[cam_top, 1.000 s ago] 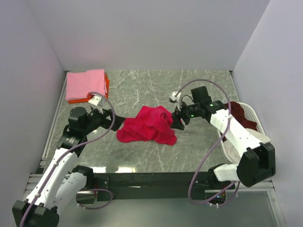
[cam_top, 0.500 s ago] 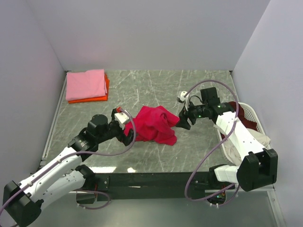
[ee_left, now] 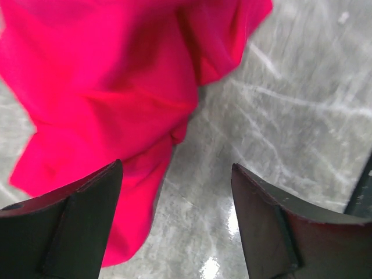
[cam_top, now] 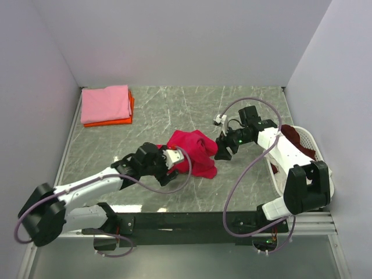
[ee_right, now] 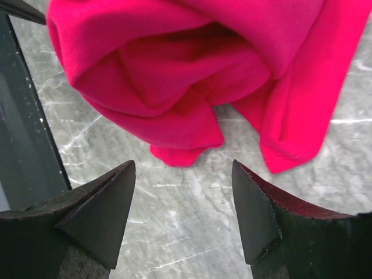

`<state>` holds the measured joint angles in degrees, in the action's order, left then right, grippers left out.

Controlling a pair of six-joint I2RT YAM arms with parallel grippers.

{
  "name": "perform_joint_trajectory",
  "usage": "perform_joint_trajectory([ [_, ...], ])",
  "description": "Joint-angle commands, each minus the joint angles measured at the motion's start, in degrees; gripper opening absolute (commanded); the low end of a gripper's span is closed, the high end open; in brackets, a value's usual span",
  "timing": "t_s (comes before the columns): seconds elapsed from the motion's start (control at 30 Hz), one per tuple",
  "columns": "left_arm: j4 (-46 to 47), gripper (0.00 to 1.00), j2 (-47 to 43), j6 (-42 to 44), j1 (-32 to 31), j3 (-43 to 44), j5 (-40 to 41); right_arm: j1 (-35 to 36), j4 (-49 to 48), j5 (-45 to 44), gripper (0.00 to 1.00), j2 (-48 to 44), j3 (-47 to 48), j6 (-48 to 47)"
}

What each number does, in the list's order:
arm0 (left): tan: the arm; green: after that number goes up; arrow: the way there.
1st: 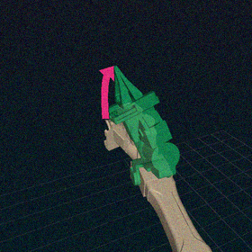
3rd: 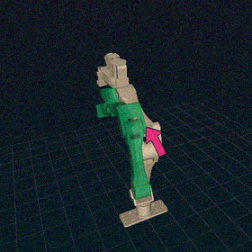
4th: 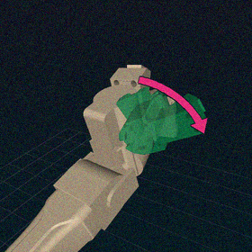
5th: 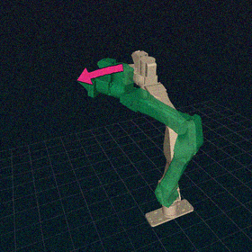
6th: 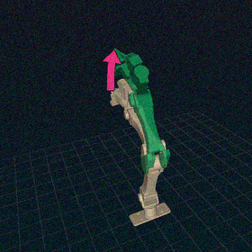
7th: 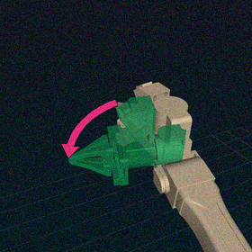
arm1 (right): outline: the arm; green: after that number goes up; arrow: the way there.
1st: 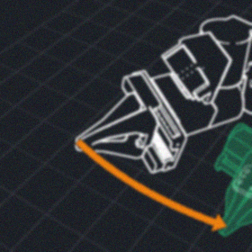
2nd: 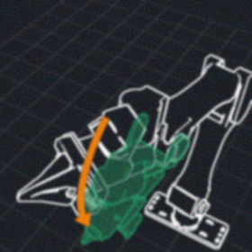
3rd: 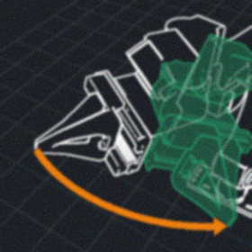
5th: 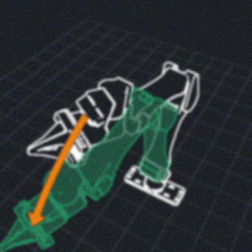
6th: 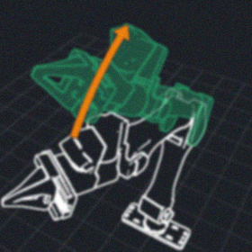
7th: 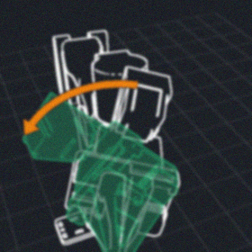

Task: Fold and stack the t-shirts
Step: Flatten the tshirt out

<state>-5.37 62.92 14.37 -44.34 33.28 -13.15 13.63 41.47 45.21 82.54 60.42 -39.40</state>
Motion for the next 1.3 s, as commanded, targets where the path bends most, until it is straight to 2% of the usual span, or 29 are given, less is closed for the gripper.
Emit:
perform_joint_trajectory([
  [0.0, 2.47, 0.80, 5.54, 3.47, -1.72, 4.24, 3.12, 0.26, 2.20, 0.76, 0.73, 1.82, 2.86, 0.46],
  [0.1, 3.86, 0.79, 7.49, 4.35, -1.89, 3.47, 4.53, 0.35, 3.00, 0.06, 0.70, 4.11, 3.12, 0.90],
  [0.2, 4.75, 0.80, 7.31, 6.36, -1.81, 2.06, 9.44, 1.48, 3.87, -0.56, 0.67, 7.71, 3.30, 0.73],
  [0.37, 7.30, 0.75, 11.16, 7.43, -1.89, 2.14, 12.70, 3.95, 6.16, -1.00, 0.66, 10.27, 4.09, -1.20],
  [0.6, 8.97, 0.69, 15.30, 8.13, -1.63, 4.95, 12.97, 4.48, 8.71, 3.30, 0.66, 10.45, 4.53, -3.76],
  [0.87, 8.62, 0.41, 18.65, 7.43, -0.49, 6.45, 12.97, 6.85, 3.44, 1.02, 0.57, 10.27, 3.82, 1.51],
  [0.9, 8.62, 0.38, 18.56, 7.16, -0.23, 6.36, 12.97, 7.81, 3.26, 0.76, 0.55, 10.62, 4.09, 2.21],
  [0.93, 8.79, 0.32, 18.47, 6.99, 0.21, 6.45, 12.97, 8.08, 3.26, 0.49, 0.47, 10.88, 4.52, 2.48],
  [1.0, 8.79, 0.26, 18.47, 6.46, 0.65, 6.71, 12.36, 8.26, 3.53, 0.49, 0.38, 11.15, 5.40, 3.70],
  [1.03, 8.62, 0.22, 18.73, 6.29, 0.92, 6.71, 11.83, 8.17, 3.09, 0.14, 0.26, 11.06, 5.93, 4.24],
  [1.07, 8.62, 0.19, 18.82, 6.28, 0.92, 6.89, 11.57, 8.17, 2.74, -0.47, 0.20, 10.89, 5.93, 4.85],
  [1.1, 8.70, 0.16, 18.82, 6.20, 1.01, 6.89, 11.48, 8.17, 2.21, -0.56, 0.07, 10.10, 5.76, 6.16],
  [1.17, 8.62, 0.04, 18.39, 6.19, 1.18, 6.98, 11.56, 7.73, 0.98, -0.83, 0.00, 9.22, 5.67, 7.75],
  [1.2, 8.88, 0.01, 17.51, 6.02, 1.53, 6.89, 11.74, 7.29, 0.89, -0.74, 0.00, 8.43, 6.02, 8.02],
  [1.27, 9.06, 0.01, 16.20, 6.02, 1.97, 6.54, 11.57, 6.77, 0.98, -0.82, 0.00, 7.81, 6.46, 8.72],
])
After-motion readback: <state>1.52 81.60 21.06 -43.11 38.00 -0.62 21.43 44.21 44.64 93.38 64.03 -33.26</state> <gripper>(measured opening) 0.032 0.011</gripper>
